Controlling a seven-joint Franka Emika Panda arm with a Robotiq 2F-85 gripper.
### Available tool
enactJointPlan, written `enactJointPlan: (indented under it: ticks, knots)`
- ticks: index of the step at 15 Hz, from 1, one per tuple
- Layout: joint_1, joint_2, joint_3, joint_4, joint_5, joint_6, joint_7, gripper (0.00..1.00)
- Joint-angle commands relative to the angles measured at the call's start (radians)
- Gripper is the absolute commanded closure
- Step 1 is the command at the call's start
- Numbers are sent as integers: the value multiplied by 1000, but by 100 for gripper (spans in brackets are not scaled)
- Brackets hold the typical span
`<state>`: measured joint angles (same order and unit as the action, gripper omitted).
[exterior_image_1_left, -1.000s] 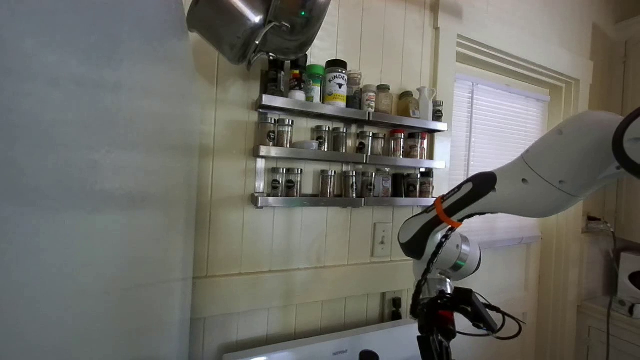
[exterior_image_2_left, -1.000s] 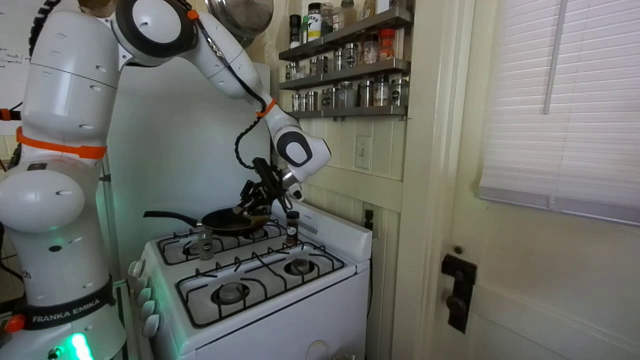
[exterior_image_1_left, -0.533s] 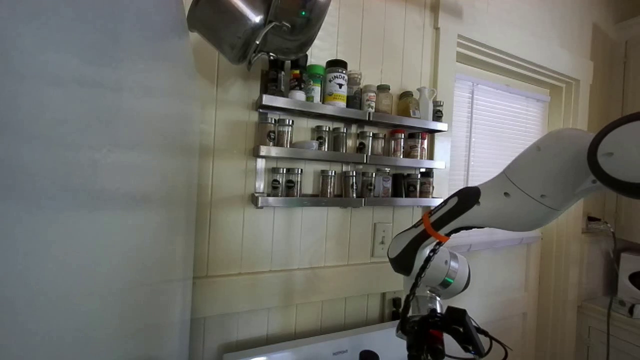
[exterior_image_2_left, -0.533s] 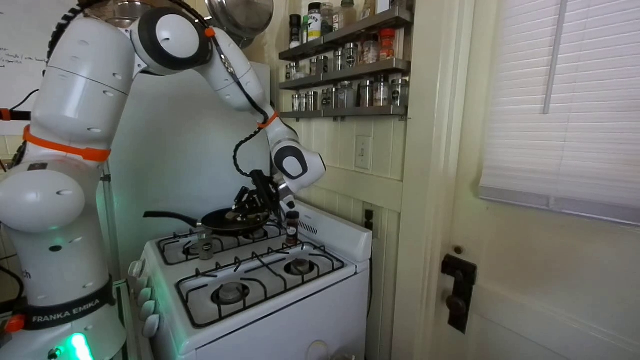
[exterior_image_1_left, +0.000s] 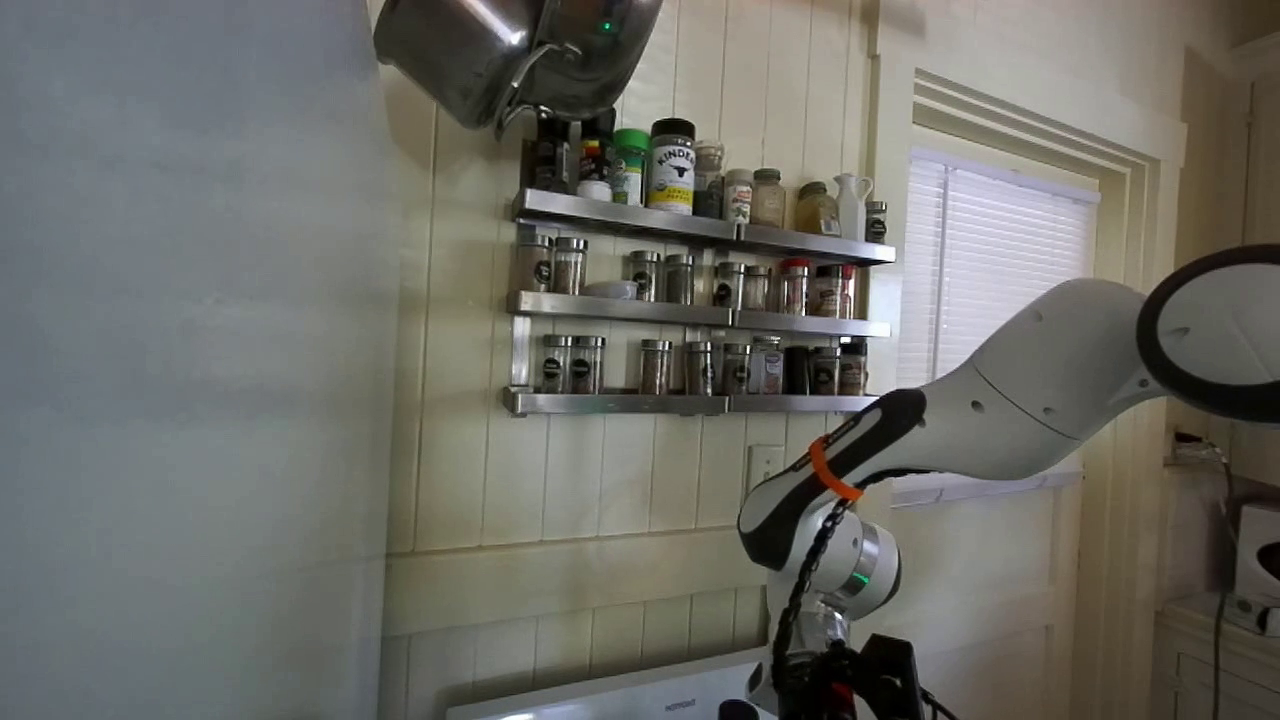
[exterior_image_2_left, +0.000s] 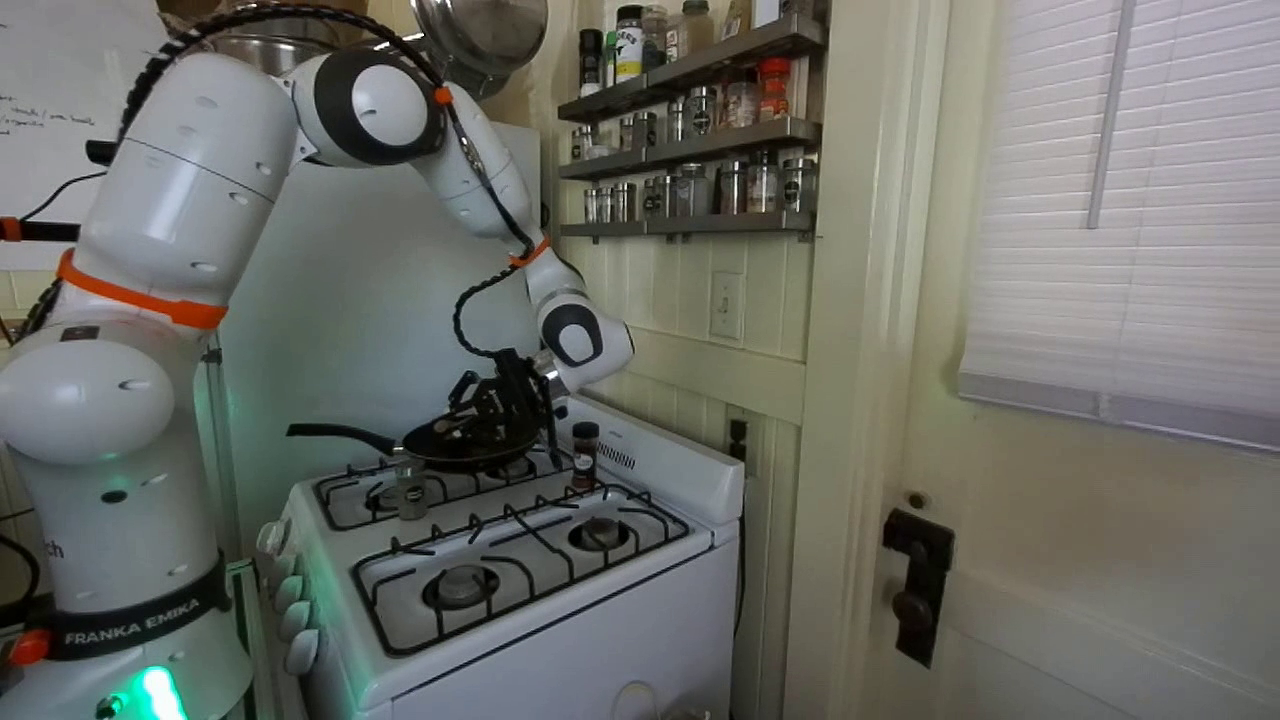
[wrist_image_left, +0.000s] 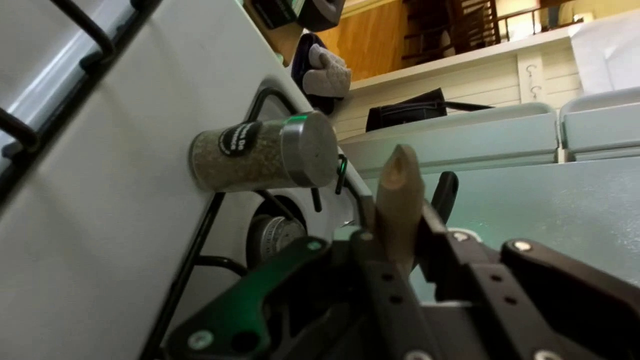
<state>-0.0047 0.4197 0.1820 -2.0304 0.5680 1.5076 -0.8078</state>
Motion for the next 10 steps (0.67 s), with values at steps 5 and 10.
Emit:
enactJointPlan:
  ticks: [5,10]
  knots:
    - [-17,-18,-44,-20,16,-234,53,95]
    - [-35,-39,-96,-69,30,-292,121,95]
